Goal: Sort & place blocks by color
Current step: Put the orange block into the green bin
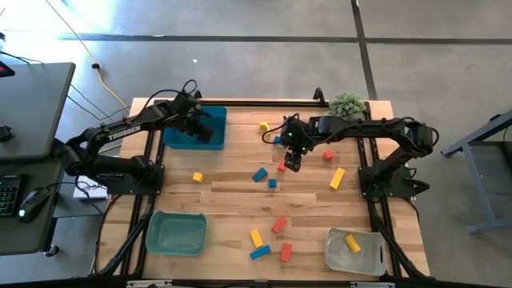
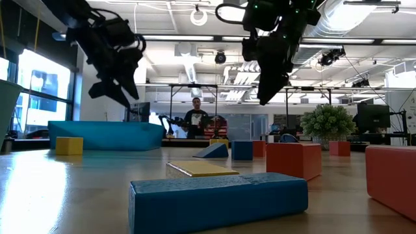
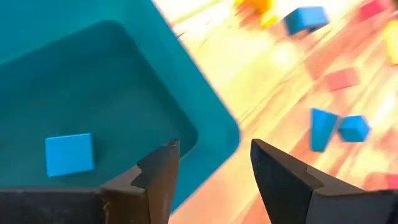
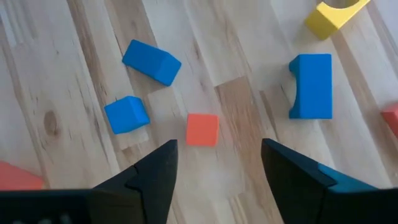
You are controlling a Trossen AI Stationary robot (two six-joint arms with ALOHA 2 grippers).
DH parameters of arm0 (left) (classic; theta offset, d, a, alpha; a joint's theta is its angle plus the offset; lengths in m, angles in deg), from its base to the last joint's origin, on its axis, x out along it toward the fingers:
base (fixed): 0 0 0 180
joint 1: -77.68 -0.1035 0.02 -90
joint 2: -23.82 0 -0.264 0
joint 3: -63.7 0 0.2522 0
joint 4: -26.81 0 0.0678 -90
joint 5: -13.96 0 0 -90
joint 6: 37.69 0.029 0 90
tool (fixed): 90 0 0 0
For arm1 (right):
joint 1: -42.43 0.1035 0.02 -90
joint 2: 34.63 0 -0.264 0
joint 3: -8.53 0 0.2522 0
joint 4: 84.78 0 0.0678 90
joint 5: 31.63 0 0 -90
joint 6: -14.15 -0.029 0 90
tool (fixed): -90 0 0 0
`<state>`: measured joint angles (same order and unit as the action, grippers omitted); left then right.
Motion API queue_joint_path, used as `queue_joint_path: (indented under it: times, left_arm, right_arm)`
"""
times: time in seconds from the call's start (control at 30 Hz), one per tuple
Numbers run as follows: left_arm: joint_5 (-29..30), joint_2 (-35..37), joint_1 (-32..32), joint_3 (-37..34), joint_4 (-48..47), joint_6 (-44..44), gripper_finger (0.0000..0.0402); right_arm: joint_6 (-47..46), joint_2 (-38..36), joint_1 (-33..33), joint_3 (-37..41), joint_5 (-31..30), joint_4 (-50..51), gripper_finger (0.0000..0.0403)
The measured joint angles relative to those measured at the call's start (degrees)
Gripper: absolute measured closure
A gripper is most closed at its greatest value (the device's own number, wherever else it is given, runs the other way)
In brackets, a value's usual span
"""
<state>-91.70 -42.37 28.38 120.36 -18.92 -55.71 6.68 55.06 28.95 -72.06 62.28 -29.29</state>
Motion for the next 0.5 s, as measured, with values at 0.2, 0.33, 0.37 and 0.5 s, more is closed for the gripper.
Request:
queue_joint_path:
  times: [0.2, 0.33, 0.37, 0.5]
  left_arm:
    - [1.0, 6.0, 2.2, 2.0, 0.0, -2.8, 0.0216]
    - [2.4, 9.2, 3.9, 3.1, 0.2, -3.0, 0.0216]
    - [3.5, 9.9, 4.3, 3.1, 0.1, -3.0, 0.0216]
    - [7.8, 11.6, 5.2, 3.1, 0.0, -3.0, 0.0216]
  right_arm:
    - [0.9, 0.0, 0.0, 0.8, -0.7, -3.0, 0.0158]
    - [0.0, 0.0, 0.0, 4.2, -0.7, -6.3, 0.0157]
    - [0.0, 0.0, 0.1, 5.2, -0.7, -7.7, 0.0157]
    - [1.0, 0.0, 0.8, 8.8, -0.5, -14.1, 0.0157]
